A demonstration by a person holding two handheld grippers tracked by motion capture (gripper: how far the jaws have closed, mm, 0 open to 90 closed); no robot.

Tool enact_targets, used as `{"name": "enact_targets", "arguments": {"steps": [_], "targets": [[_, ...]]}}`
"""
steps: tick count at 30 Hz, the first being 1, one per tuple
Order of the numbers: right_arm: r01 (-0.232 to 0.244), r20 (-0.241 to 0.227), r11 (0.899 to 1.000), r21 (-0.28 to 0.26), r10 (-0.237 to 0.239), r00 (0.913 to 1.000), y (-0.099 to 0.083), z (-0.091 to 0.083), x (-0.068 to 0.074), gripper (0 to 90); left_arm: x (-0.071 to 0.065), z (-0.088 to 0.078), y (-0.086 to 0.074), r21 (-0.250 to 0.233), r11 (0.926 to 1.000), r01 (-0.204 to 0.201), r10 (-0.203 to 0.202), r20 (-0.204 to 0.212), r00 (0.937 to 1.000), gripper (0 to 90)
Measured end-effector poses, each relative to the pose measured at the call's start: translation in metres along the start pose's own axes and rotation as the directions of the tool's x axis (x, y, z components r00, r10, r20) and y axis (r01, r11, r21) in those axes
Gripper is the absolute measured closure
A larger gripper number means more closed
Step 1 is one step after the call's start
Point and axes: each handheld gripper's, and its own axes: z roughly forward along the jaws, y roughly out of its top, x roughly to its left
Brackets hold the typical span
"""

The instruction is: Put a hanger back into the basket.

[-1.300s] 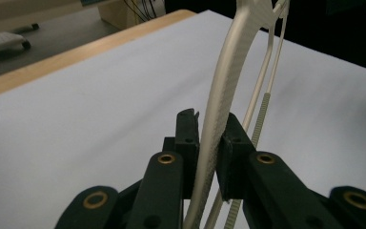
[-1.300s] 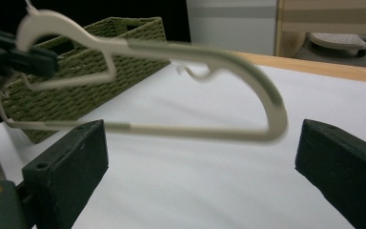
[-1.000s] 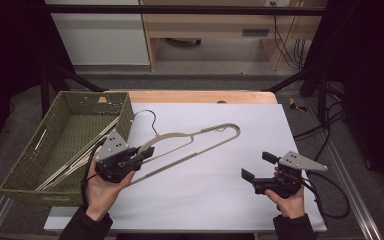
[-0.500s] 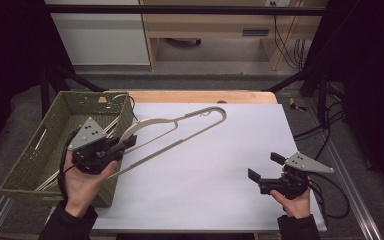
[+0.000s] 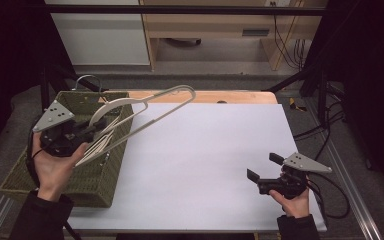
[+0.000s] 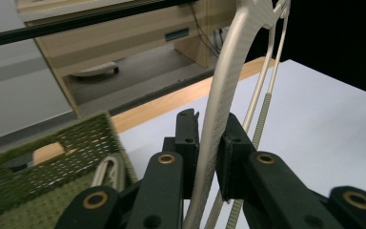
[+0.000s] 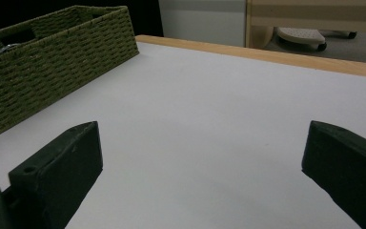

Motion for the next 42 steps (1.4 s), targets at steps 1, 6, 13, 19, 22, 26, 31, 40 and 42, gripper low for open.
{"name": "enact_targets", "arguments": {"steps": [1, 6, 13, 19, 22, 26, 31, 40, 42], "targets": [[0.001, -0.001, 1.000, 0.000, -0.001, 1.0000, 0.000, 0.000, 0.000, 0.4, 0.008, 0.000, -0.002, 0.000, 0.9999, 0.013, -0.013, -0.014, 0.9998, 80.7], [0.000, -0.002, 1.000, 0.001, 0.000, 1.0000, 0.000, 0.001, 0.000, 0.4, 0.030, 0.002, -0.013, -0.001, 0.9993, 0.038, -0.038, -0.061, 0.9974, 80.7], [0.004, -0.005, 1.000, 0.005, -0.004, 1.0000, -0.001, 0.002, 0.000, 0.5, 0.060, 0.005, -0.031, 0.013, 0.9979, 0.063, -0.060, -0.144, 0.9878, 80.7], [-0.001, -0.004, 1.000, 0.007, 0.001, 1.0000, -0.001, 0.003, 0.001, 0.6, 0.081, 0.005, -0.045, 0.017, 0.9967, 0.080, -0.075, -0.198, 0.9774, 80.7], [-0.001, -0.007, 1.000, 0.009, 0.001, 1.0000, -0.001, 0.003, 0.001, 0.6, 0.088, 0.004, -0.051, 0.027, 0.9961, 0.084, -0.076, -0.218, 0.9730, 80.7], [0.004, -0.010, 1.000, 0.012, -0.004, 0.9999, -0.001, 0.004, 0.001, 0.6, 0.098, 0.003, -0.060, 0.040, 0.9943, 0.099, -0.086, -0.242, 0.9663, 80.7], [0.000, -0.008, 1.000, 0.012, 0.000, 1.0000, -0.002, 0.005, 0.001, 0.6, 0.111, 0.001, -0.070, 0.063, 0.9913, 0.116, -0.094, -0.283, 0.9544, 80.6], [0.000, -0.011, 1.000, 0.013, 0.001, 0.9999, -0.002, 0.005, 0.001, 0.6, 0.125, -0.003, -0.087, 0.096, 0.9870, 0.129, -0.088, -0.347, 0.9336, 80.7], [0.000, -0.011, 1.000, 0.013, 0.000, 0.9999, -0.002, 0.005, 0.001, 0.6, 0.127, -0.003, -0.091, 0.108, 0.9859, 0.128, -0.081, -0.360, 0.9293, 80.7]]}}
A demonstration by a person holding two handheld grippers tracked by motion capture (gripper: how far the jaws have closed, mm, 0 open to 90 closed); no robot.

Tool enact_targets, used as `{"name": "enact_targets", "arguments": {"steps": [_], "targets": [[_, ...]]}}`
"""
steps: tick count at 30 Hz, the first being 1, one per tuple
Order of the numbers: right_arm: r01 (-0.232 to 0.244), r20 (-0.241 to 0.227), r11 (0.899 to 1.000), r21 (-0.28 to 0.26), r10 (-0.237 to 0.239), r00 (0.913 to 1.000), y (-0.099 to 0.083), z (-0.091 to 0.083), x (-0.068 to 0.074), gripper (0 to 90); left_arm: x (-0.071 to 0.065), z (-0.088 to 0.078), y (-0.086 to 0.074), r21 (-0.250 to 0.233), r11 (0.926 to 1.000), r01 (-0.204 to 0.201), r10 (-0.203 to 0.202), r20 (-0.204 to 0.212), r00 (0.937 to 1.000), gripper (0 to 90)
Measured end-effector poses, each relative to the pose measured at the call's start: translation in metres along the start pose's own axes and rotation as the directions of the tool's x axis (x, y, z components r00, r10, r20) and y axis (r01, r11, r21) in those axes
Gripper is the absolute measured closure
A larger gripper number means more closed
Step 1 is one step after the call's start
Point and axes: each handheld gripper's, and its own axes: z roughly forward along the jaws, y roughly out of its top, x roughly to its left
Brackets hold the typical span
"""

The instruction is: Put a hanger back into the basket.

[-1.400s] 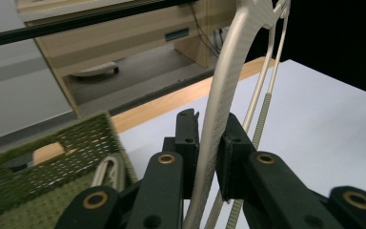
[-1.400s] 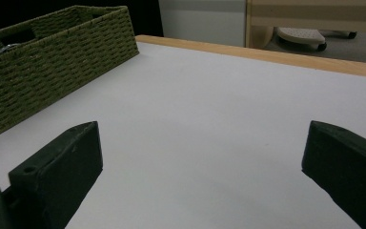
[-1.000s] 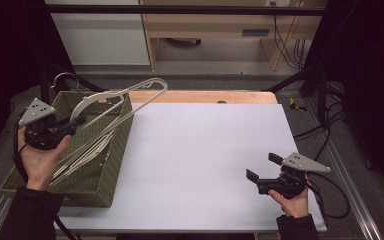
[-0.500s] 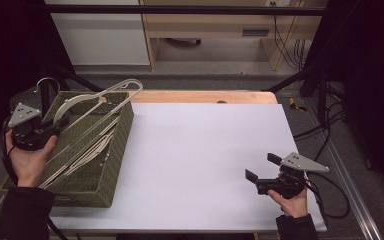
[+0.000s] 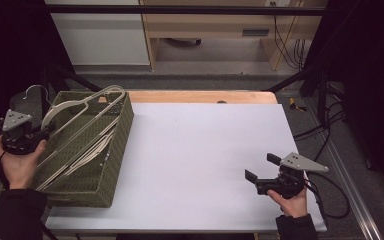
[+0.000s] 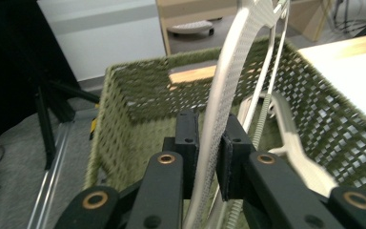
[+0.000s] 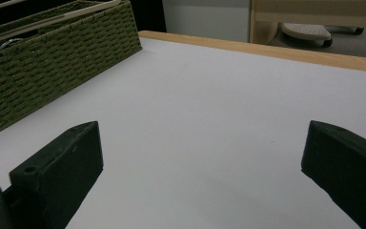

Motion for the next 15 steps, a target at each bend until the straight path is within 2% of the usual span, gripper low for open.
{"name": "enact_targets", "arguments": {"steps": [3, 7, 11, 15], "targets": [[0.000, -0.003, 1.000, 0.002, 0.000, 1.0000, 0.000, 0.000, 0.000, 0.6, 0.004, 0.002, -0.006, 0.014, 0.9999, -0.002, 0.003, -0.019, 0.9998, 80.7], [-0.003, -0.004, 1.000, 0.003, 0.003, 1.0000, 0.000, 0.001, 0.001, 0.8, 0.005, 0.005, -0.013, 0.033, 0.9995, -0.001, 0.002, -0.023, 0.9997, 80.7], [0.005, -0.008, 1.000, 0.007, -0.005, 1.0000, -0.001, 0.001, 0.000, 0.8, -0.003, 0.011, -0.016, 0.067, 0.9967, -0.045, 0.048, -0.037, 0.9982, 80.6], [0.005, -0.010, 1.000, 0.009, -0.005, 0.9999, -0.001, 0.001, 0.001, 0.9, -0.009, 0.017, -0.020, 0.088, 0.9940, -0.066, 0.070, -0.044, 0.9966, 80.6]]}}
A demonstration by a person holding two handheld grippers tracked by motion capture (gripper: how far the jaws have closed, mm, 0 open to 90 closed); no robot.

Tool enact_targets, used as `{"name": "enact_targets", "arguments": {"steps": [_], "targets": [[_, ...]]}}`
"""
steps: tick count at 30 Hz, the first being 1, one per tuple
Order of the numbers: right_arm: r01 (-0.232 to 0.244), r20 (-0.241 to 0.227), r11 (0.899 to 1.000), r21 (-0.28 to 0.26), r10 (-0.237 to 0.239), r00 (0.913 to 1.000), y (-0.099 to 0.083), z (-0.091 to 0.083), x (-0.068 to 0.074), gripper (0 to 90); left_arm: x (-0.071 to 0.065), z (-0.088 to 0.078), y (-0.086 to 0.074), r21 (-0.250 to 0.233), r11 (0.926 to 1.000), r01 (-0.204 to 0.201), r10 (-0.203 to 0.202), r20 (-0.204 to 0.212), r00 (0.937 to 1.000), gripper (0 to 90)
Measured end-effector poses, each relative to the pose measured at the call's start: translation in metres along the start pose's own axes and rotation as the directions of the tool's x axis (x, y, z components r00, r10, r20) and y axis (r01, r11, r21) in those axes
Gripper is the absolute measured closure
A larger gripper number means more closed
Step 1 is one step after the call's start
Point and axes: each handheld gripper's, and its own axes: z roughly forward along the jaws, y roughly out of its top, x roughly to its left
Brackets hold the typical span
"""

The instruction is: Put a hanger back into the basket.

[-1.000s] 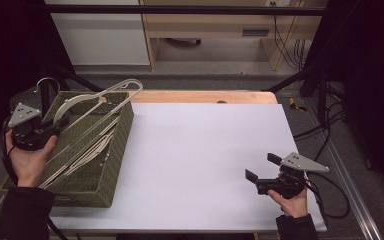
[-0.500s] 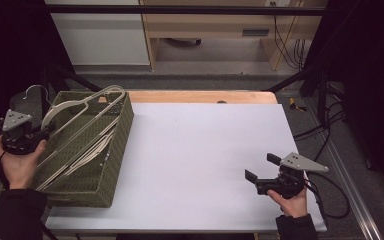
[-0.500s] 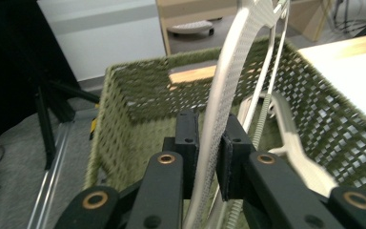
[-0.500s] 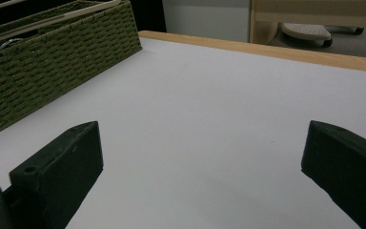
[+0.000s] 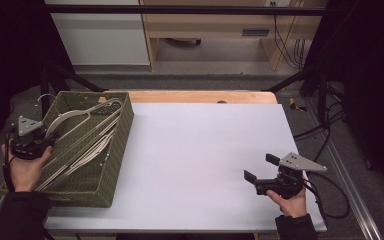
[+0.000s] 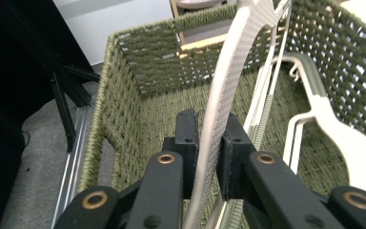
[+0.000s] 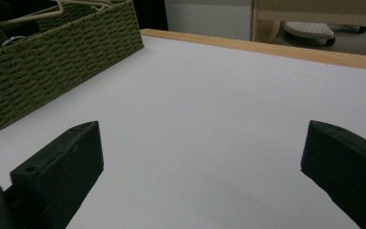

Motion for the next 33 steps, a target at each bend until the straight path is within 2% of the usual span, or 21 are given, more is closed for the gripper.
{"name": "enact_targets", "arguments": {"steps": [4, 9, 11, 12, 13, 14, 15, 17, 19, 21, 22, 24, 25, 27, 30, 33], "targets": [[0.000, -0.001, 1.000, -0.001, 0.000, 1.0000, 0.000, 0.000, 0.000, 0.9, -0.004, 0.006, -0.005, 0.013, 0.9998, -0.014, 0.014, -0.005, 0.9999, 80.5], [-0.006, -0.004, 1.000, -0.002, 0.006, 1.0000, 0.000, 0.002, 0.001, 1.0, -0.006, 0.013, -0.012, 0.044, 0.9990, -0.001, 0.001, 0.002, 1.0000, 80.3], [-0.005, -0.002, 1.000, -0.003, 0.005, 1.0000, 0.000, 0.002, 0.001, 1.1, -0.005, 0.013, -0.013, 0.058, 0.9982, 0.018, -0.020, 0.028, 0.9994, 80.1], [-0.005, -0.003, 1.000, -0.002, 0.005, 1.0000, 0.000, 0.003, 0.001, 1.1, -0.005, 0.013, -0.013, 0.062, 0.9980, 0.013, -0.015, 0.032, 0.9994, 79.9], [0.006, -0.008, 1.000, 0.002, -0.006, 0.9999, -0.001, 0.002, 0.001, 1.2, -0.007, 0.013, -0.014, 0.064, 0.9975, 0.028, -0.031, 0.044, 0.9986, 79.7], [0.005, -0.009, 1.000, 0.002, -0.005, 0.9999, 0.000, 0.002, 0.001, 1.2, -0.006, 0.013, -0.014, 0.096, 0.9945, 0.041, -0.049, 0.082, 0.9954, 79.4], [0.001, -0.010, 1.000, 0.000, -0.001, 0.9999, 0.000, 0.002, 0.002, 1.2, -0.007, 0.014, -0.014, 0.106, 0.9933, 0.047, -0.057, 0.095, 0.9938, 78.5], [0.001, -0.008, 1.000, -0.002, -0.001, 1.0000, 0.000, 0.003, 0.002, 1.3, -0.010, 0.014, -0.016, 0.152, 0.9879, 0.030, -0.053, 0.145, 0.9880, 78.2], [0.004, -0.012, 1.000, 0.002, -0.004, 0.9999, 0.000, 0.003, 0.003, 1.3, -0.013, 0.014, -0.018, 0.156, 0.9873, 0.031, -0.061, 0.190, 0.9798, 78.0], [0.002, -0.012, 1.000, 0.002, -0.002, 0.9999, 0.000, 0.003, 0.003, 1.4, -0.016, 0.012, -0.018, 0.158, 0.9873, -0.018, -0.017, 0.218, 0.9758, 77.3], [0.001, -0.013, 1.000, 0.003, -0.001, 0.9999, 0.000, 0.003, 0.003, 1.4, -0.018, 0.013, -0.017, 0.158, 0.9873, -0.013, -0.025, 0.234, 0.9720, 77.0], [0.000, -0.014, 1.000, 0.003, 0.000, 0.9999, 0.000, 0.004, 0.004, 1.4, -0.020, 0.014, -0.016, 0.170, 0.9844, -0.045, -0.002, 0.268, 0.9634, 75.5], [0.005, -0.014, 1.000, 0.005, -0.005, 0.9999, 0.000, 0.004, 0.004, 1.4, -0.020, 0.015, -0.015, 0.175, 0.9838, -0.038, -0.013, 0.281, 0.9595, 73.4], [0.002, -0.013, 1.000, 0.006, -0.002, 0.9999, 0.000, 0.005, 0.004, 1.4, -0.021, 0.012, -0.014, 0.168, 0.9855, -0.024, -0.036, 0.343, 0.9388, 68.9], [0.001, -0.016, 1.000, 0.003, -0.001, 0.9999, 0.000, 0.004, 0.004, 1.4, -0.024, 0.004, -0.011, 0.139, 0.9897, -0.034, -0.019, 0.362, 0.9319, 67.7], [-0.003, -0.018, 1.000, 0.001, 0.003, 0.9998, 0.001, 0.003, 0.004, 1.4, -0.025, -0.005, -0.006, 0.104, 0.9939, -0.037, -0.004, 0.371, 0.9287, 65.4]]}}
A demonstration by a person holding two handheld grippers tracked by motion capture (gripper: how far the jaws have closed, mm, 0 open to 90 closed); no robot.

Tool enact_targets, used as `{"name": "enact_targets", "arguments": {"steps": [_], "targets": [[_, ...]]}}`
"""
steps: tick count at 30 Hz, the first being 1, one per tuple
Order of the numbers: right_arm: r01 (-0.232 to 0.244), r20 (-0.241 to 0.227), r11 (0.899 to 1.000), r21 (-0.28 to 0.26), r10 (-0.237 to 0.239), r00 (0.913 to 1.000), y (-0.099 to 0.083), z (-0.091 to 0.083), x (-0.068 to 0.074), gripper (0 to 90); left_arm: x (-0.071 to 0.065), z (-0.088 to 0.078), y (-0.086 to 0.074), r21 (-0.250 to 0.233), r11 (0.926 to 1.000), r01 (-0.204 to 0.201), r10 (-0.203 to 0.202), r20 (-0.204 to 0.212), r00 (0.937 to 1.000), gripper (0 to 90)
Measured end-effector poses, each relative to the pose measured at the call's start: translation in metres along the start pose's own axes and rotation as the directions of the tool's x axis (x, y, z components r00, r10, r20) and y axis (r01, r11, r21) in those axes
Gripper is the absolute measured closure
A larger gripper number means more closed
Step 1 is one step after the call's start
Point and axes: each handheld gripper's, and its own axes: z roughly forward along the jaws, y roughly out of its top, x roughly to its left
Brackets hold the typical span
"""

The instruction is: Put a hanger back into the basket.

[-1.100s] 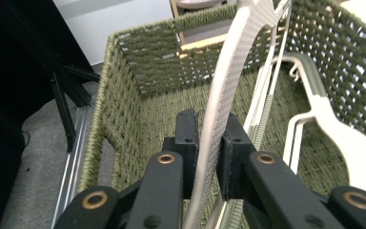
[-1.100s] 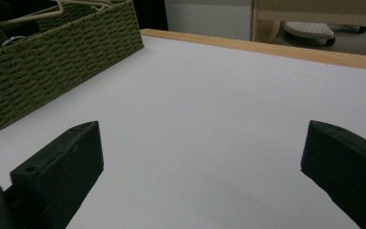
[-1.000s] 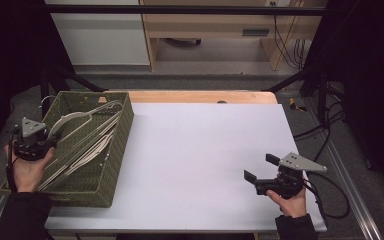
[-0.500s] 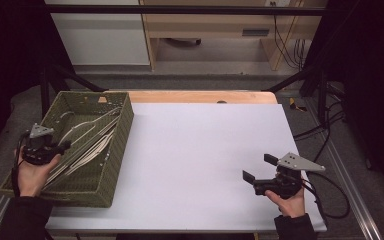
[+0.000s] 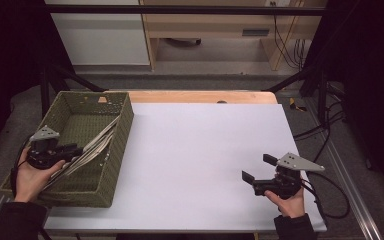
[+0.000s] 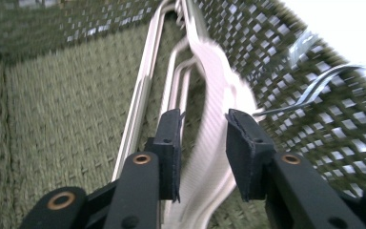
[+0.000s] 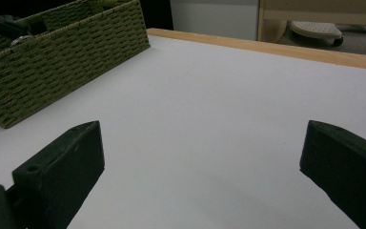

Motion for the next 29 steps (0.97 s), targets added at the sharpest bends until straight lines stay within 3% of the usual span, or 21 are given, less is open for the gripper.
{"name": "enact_targets", "arguments": {"steps": [3, 7, 10, 12, 15, 16, 19, 21, 24, 29], "targets": [[0.004, -0.005, 1.000, -0.003, -0.004, 1.0000, 0.000, 0.000, 0.000, 1.5, -0.005, -0.009, 0.004, -0.042, 0.9991, -0.002, 0.002, 0.001, 1.0000, 62.6], [0.007, -0.015, 1.000, -0.013, -0.008, 0.9999, 0.001, -0.001, 0.001, 1.6, -0.018, -0.024, 0.010, -0.152, 0.9884, -0.003, 0.005, 0.015, 0.9999, 54.2], [0.003, -0.014, 1.000, -0.023, -0.003, 0.9999, 0.002, -0.001, 0.002, 1.6, -0.031, -0.031, 0.014, -0.227, 0.9738, -0.007, 0.014, 0.031, 0.9994, 45.3], [0.006, -0.012, 1.000, -0.030, -0.006, 0.9999, 0.003, -0.001, 0.002, 1.6, -0.042, -0.034, 0.017, -0.281, 0.9596, -0.008, 0.023, 0.051, 0.9984, 38.3], [0.008, -0.011, 0.999, -0.036, -0.008, 0.9999, 0.003, -0.001, 0.002, 1.6, -0.061, -0.035, 0.020, -0.331, 0.9432, -0.034, 0.064, 0.079, 0.9949, 29.3], [0.011, -0.005, 0.999, -0.041, -0.011, 0.9999, 0.003, -0.002, 0.002, 1.6, -0.065, -0.036, 0.021, -0.335, 0.9410, -0.044, 0.076, 0.082, 0.9937, 25.4], [0.011, -0.003, 0.999, -0.049, -0.011, 0.9999, 0.004, -0.004, 0.001, 1.5, -0.084, -0.033, 0.024, -0.377, 0.9252, -0.039, 0.092, 0.124, 0.9880, 18.4], [0.012, 0.001, 0.998, -0.054, -0.012, 0.9999, 0.004, -0.005, 0.001, 1.5, -0.096, -0.029, 0.025, -0.381, 0.9243, -0.030, 0.092, 0.146, 0.9851, 11.7], [0.015, 0.004, 0.999, -0.053, -0.014, 0.9999, 0.004, -0.006, 0.000, 1.5, -0.115, -0.019, 0.025, -0.381, 0.9235, -0.040, 0.115, 0.176, 0.9777, 8.5], [0.016, 0.008, 0.999, -0.049, -0.015, 0.9998, 0.003, -0.007, 0.000, 1.4, -0.142, 0.003, 0.023, -0.364, 0.9297, -0.058, 0.152, 0.236, 0.9597, 8.1]]}}
